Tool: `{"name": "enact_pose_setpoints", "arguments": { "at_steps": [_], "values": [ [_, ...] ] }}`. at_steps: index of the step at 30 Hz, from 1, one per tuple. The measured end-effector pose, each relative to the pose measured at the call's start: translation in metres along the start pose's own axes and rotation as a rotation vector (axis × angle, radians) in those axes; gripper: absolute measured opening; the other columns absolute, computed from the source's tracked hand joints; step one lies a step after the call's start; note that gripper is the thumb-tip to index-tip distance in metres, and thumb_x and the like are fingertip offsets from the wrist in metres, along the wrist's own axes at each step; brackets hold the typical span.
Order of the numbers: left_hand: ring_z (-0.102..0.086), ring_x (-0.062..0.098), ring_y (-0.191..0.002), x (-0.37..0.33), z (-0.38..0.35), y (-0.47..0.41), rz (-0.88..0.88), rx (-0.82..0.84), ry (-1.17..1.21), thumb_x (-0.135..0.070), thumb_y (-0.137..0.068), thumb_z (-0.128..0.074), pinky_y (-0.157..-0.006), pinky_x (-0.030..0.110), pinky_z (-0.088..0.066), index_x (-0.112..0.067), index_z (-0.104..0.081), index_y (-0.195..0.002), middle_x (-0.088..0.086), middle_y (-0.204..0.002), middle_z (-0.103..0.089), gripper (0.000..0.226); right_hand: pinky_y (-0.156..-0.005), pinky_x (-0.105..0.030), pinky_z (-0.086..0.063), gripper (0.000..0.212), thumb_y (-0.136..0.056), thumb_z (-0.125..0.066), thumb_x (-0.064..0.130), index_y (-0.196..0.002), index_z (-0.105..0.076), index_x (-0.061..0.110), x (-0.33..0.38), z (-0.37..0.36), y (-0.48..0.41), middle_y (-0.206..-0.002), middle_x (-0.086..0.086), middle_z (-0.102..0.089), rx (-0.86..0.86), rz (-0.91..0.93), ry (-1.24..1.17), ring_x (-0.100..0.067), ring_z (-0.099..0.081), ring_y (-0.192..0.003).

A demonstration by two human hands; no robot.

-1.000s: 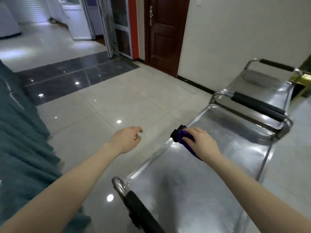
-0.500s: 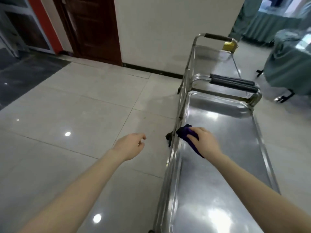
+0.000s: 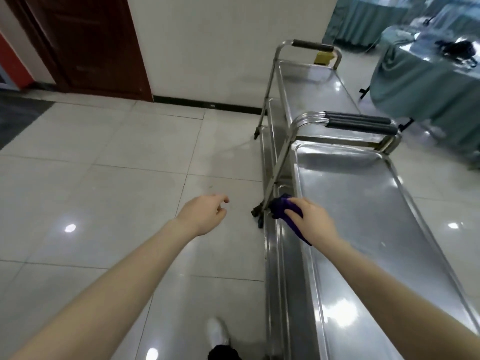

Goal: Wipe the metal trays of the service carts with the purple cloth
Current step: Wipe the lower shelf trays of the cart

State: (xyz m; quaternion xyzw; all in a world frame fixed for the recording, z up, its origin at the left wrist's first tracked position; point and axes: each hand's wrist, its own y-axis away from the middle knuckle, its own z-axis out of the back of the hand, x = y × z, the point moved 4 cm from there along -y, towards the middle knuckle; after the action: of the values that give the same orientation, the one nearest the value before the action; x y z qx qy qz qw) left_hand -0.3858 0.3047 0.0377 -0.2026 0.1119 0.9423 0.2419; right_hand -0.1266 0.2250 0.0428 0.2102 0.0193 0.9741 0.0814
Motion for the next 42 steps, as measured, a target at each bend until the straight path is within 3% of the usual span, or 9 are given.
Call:
{"name": "enact_pose_setpoints", "arguments": {
  "at_steps": [7,13,16,19,22,27,30,35,42],
  "values": [
    [-0.057,0.012,-0.089,0.028,0.034,-0.092,-0.068,0.039,-0.034,-0.031,-0.094,-0.042,-0.077,0.028,-0.047,-0.031,-0.054,-0.121,-0.014,-0.094,-0.06,0.029,-0.092,-0.04,-0.048,0.036,-0.097,-0.051,0.036,-0.132,-0.055,0.027,0.011,-0.018,-0.093,-0.129,-0.002,-0.058,-0.058,-0.056,-0.069,-0.024,-0.057,-0.111],
    [-0.059,0.016,-0.094,0.017,0.064,-0.202,-0.213,0.109,-0.173,-0.032,-0.096,-0.041,-0.083,0.035,-0.05,-0.029,-0.052,-0.126,-0.009,-0.103,-0.063,0.032,-0.093,-0.039,-0.049,0.037,-0.097,-0.051,0.038,-0.132,-0.055,0.027,-0.005,-0.001,-0.156,-0.129,0.001,-0.058,-0.153,-0.165,-0.122,-0.021,-0.056,-0.113],
    [-0.059,0.017,-0.092,-0.002,0.061,-0.253,-0.317,0.14,-0.174,-0.033,-0.096,-0.042,-0.079,0.035,-0.051,-0.029,-0.052,-0.126,-0.006,-0.104,-0.063,0.031,-0.094,-0.037,-0.048,0.036,-0.096,-0.053,0.037,-0.131,-0.056,0.026,-0.022,0.015,-0.169,-0.128,0.0,-0.058,-0.213,-0.246,-0.095,-0.02,-0.056,-0.113],
    [-0.058,0.016,-0.091,-0.027,0.047,-0.298,-0.476,0.188,-0.181,-0.03,-0.097,-0.043,-0.073,0.03,-0.045,-0.025,-0.053,-0.125,-0.003,-0.105,-0.065,0.03,-0.096,-0.036,-0.045,0.036,-0.097,-0.053,0.036,-0.131,-0.057,0.026,-0.043,0.029,-0.173,-0.13,0.0,-0.058,-0.27,-0.363,-0.093,-0.021,-0.054,-0.115],
    [-0.059,0.019,-0.095,-0.051,0.026,-0.339,-0.644,0.258,-0.217,-0.029,-0.095,-0.044,-0.08,0.037,-0.05,-0.026,-0.054,-0.12,-0.003,-0.106,-0.063,0.027,-0.09,-0.03,-0.042,0.035,-0.097,-0.053,0.035,-0.13,-0.058,0.026,-0.06,0.039,-0.165,-0.128,0.001,-0.06,-0.37,-0.503,-0.077,-0.022,-0.056,-0.111],
    [-0.06,0.021,-0.101,-0.09,-0.005,-0.401,-0.902,0.34,-0.224,-0.032,-0.094,-0.044,-0.08,0.036,-0.05,-0.025,-0.054,-0.118,-0.003,-0.112,-0.062,0.027,-0.082,-0.035,-0.049,0.033,-0.096,-0.051,0.042,-0.127,-0.058,0.032,-0.069,0.043,-0.135,-0.126,0.006,-0.06,-0.499,-0.828,0.004,-0.021,-0.056,-0.109],
    [-0.059,0.018,-0.105,-0.108,-0.02,-0.419,-1.046,0.412,-0.211,-0.034,-0.095,-0.044,-0.084,0.034,-0.049,-0.027,-0.054,-0.122,-0.006,-0.119,-0.062,0.029,-0.086,-0.037,-0.048,0.033,-0.095,-0.053,0.042,-0.126,-0.06,0.031,-0.059,0.033,-0.115,-0.128,0.006,-0.059,-0.557,-1.046,-0.013,-0.022,-0.054,-0.112],
    [-0.059,0.02,-0.105,-0.115,-0.035,-0.432,-1.201,0.526,-0.216,-0.031,-0.095,-0.045,-0.085,0.036,-0.05,-0.024,-0.052,-0.126,-0.002,-0.121,-0.062,0.033,-0.096,-0.043,-0.044,0.035,-0.095,-0.056,0.038,-0.127,-0.06,0.026,-0.027,0.009,-0.102,-0.131,0.002,-0.058,-0.603,-1.241,-0.077,-0.025,-0.052,-0.119],
    [-0.057,0.026,-0.107,-0.101,-0.051,-0.413,-1.304,0.614,-0.223,-0.029,-0.094,-0.047,-0.088,0.038,-0.048,-0.022,-0.054,-0.123,0.001,-0.117,-0.062,0.031,-0.085,-0.037,-0.044,0.034,-0.095,-0.056,0.038,-0.127,-0.06,0.026,0.029,-0.029,-0.089,-0.126,0.002,-0.061,-0.632,-1.376,-0.051,-0.025,-0.057,-0.11]
  ]
}}
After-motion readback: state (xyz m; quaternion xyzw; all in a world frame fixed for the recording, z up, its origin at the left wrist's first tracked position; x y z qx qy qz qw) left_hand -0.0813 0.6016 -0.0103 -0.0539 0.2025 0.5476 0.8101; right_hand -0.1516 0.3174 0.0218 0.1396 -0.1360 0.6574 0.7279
